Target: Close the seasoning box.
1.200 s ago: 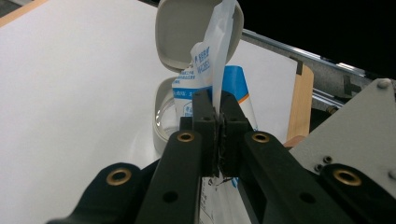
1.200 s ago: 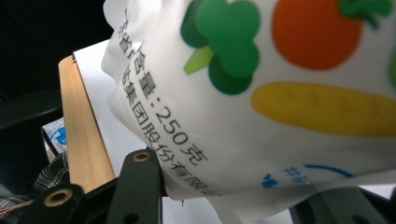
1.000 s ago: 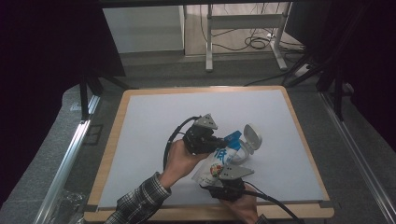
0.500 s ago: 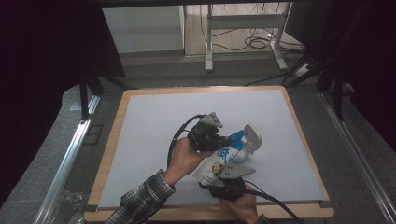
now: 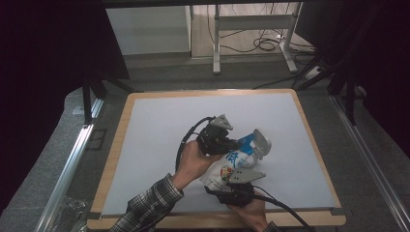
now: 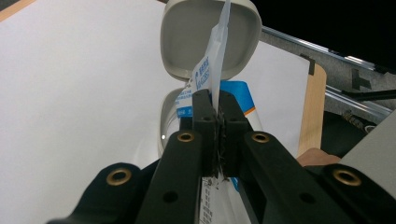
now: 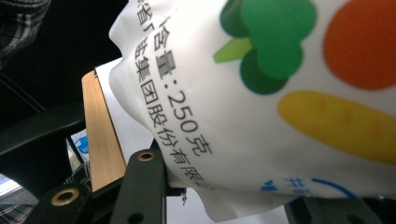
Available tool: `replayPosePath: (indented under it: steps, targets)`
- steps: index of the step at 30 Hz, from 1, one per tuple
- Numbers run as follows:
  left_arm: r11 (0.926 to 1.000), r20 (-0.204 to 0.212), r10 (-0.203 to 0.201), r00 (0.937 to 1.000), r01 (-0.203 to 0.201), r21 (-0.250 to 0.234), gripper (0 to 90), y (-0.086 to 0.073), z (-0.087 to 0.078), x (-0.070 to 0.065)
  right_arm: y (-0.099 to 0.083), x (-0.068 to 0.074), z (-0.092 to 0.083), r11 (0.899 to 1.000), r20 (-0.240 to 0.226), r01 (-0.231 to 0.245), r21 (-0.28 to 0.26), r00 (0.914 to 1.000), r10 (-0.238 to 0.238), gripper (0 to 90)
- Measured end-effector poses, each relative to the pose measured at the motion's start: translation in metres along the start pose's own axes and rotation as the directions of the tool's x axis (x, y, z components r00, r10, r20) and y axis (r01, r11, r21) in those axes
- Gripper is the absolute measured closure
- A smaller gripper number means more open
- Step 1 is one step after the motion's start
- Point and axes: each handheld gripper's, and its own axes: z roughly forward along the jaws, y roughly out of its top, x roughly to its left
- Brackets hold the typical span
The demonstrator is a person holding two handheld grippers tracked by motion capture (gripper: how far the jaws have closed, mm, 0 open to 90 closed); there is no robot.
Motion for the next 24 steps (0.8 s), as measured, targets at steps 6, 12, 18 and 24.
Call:
replayPosePath:
  steps: [6, 12, 18, 24]
  targets:
    - [1.0, -0.003, -0.003, 1.0, 0.003, 0.002, 88.2, 0.0014, 0.0016, 0.0019, 0.0024, 0.0003, 0.0004, 1.0, -0.009, -0.002, -0.001, 1.0, 0.002, 62.0]
    - [0.9999, -0.005, -0.006, 1.0, 0.006, 0.009, 88.2, 0.0029, 0.0037, 0.004, 0.0044, 0.0006, 0.0004, 1.0, -0.02, -0.008, -0.007, 0.9998, 0.008, 62.0]
    - [0.9998, -0.005, -0.009, 0.9999, 0.009, 0.016, 88.2, 0.0035, 0.0064, 0.0066, 0.0054, 0.0005, 0.0007, 1.0, -0.021, -0.009, -0.009, 0.9997, 0.009, 62.0]
    - [0.9996, -0.008, -0.014, 0.9999, 0.014, 0.026, 88.2, 0.0039, 0.0081, 0.0088, 0.0063, 0.0001, 0.0012, 1.0, -0.03, -0.012, -0.013, 0.9995, 0.011, 62.0]
